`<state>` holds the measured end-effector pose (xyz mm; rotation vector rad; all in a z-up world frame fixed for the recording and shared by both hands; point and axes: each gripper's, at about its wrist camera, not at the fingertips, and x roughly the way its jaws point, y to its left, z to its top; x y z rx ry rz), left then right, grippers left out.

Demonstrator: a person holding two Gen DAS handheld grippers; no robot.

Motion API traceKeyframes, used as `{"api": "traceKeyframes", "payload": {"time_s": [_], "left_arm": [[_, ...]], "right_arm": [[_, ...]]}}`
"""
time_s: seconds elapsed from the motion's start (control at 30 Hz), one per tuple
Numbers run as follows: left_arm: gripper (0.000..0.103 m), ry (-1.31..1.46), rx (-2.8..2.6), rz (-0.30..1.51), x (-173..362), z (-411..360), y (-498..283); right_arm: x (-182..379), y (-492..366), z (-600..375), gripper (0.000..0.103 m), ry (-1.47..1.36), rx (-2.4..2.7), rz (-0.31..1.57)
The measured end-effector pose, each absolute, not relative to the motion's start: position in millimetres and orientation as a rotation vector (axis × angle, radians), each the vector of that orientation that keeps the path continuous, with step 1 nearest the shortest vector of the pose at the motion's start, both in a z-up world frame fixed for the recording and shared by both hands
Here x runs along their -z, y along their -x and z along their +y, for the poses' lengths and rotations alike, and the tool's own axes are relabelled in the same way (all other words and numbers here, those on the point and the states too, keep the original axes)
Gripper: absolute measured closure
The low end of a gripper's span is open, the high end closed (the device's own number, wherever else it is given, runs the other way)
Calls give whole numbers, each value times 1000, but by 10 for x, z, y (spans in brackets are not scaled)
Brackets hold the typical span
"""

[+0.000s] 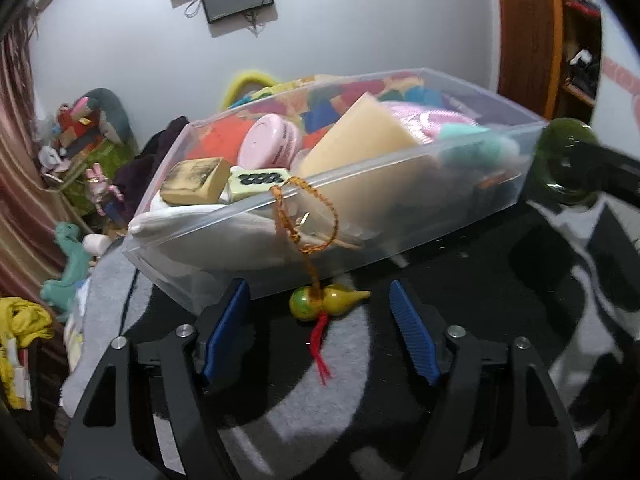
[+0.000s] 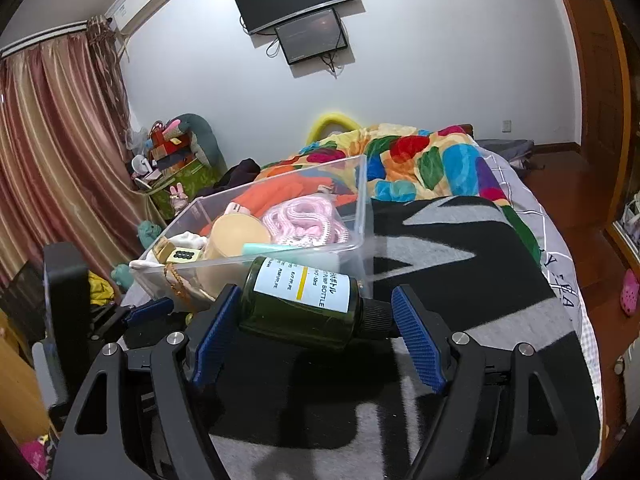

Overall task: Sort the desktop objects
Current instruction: 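Grasp the green glass bottle with the right tool while the left tool grasps the gourd pendant, then carry the green bottle and gourd pendant over the bin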

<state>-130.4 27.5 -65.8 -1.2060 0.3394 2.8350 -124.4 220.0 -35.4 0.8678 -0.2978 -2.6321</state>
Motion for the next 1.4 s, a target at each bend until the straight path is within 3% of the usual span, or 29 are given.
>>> {"api": "traceKeyframes", "payload": {"time_s": [0.07,0.1,0.13,0.43,0.6,1.1,1.4], "left_arm": [[45,1235,-2831,297,674,228,1333],[56,1250,-2837,274,678,198,1351],[61,1268,-2846,262,682,173,1360],[61,1184,-2895,252,619,161,1234],[61,1123,-2901,232,558,128,1142],[61,983,-2907,27,421,11,872],[61,920,-2919,-13,334,-20,764]], "right_arm": [[341,1237,2242,30,-859,2637,-304],[341,1234,2255,34,-857,2638,-308],[352,1219,2301,38,-854,2637,-316],[444,1224,2324,39,-920,2630,-252],[493,1163,2402,25,-943,2591,-230],[767,1028,2241,26,-998,2666,23],[604,960,2318,26,-923,2651,-96]]}}
